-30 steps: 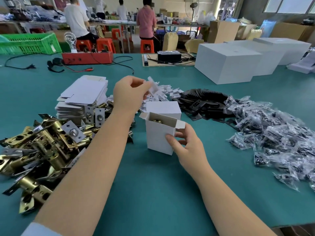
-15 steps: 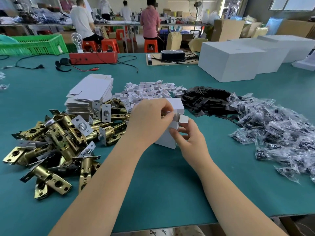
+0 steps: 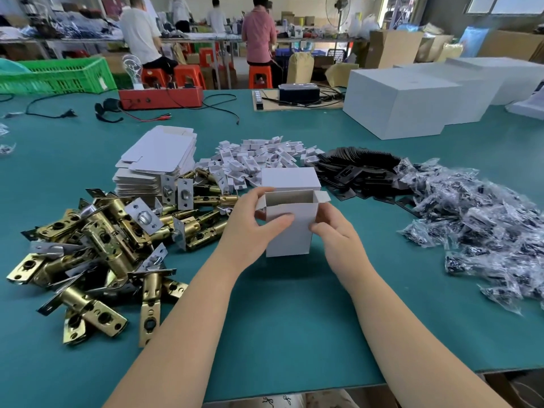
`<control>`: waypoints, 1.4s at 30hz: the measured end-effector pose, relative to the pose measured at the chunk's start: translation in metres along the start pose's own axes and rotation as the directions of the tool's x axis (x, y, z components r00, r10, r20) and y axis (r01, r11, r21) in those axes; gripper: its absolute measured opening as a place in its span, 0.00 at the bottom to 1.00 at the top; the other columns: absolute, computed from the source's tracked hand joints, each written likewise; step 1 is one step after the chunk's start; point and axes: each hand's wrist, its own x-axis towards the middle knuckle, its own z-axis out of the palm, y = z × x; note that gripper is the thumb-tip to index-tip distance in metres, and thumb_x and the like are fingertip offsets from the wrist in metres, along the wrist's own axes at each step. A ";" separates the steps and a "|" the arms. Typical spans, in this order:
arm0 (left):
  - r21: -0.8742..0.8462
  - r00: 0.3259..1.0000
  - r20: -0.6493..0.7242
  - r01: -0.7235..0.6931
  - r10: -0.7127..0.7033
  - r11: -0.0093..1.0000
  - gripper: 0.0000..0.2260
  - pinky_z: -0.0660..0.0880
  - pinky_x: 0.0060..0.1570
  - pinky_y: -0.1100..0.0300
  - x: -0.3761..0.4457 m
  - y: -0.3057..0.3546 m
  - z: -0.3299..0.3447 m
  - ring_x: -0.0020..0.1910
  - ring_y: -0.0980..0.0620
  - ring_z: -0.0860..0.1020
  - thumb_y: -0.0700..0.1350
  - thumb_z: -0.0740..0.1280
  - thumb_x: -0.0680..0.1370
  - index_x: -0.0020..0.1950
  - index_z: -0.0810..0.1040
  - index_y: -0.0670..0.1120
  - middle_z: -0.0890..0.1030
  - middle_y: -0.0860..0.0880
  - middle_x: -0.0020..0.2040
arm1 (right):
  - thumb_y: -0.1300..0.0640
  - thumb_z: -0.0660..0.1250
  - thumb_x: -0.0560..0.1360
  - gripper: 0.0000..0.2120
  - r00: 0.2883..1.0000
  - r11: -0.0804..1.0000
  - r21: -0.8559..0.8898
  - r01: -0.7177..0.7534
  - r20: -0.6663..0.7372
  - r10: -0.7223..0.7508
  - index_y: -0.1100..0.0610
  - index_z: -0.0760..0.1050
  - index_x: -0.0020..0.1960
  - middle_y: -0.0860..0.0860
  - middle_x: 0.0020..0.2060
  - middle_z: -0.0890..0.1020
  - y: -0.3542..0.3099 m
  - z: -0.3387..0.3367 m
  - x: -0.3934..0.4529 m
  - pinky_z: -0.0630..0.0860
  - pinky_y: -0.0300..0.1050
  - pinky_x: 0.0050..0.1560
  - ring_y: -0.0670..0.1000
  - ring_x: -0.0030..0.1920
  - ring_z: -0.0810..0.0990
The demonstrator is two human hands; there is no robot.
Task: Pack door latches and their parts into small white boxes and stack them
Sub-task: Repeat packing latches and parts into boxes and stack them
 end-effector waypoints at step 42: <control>-0.085 0.993 0.079 0.092 -0.086 0.992 0.20 0.75 0.57 0.46 -0.004 -0.003 0.013 0.54 0.51 0.77 0.64 0.61 0.73 0.59 0.68 0.54 0.79 0.51 0.54 | 0.54 0.58 0.80 0.19 0.978 0.398 -0.894 -0.206 -0.205 0.044 0.66 0.77 0.40 0.61 0.36 0.78 0.018 -0.078 0.110 0.67 0.48 0.37 0.62 0.40 0.75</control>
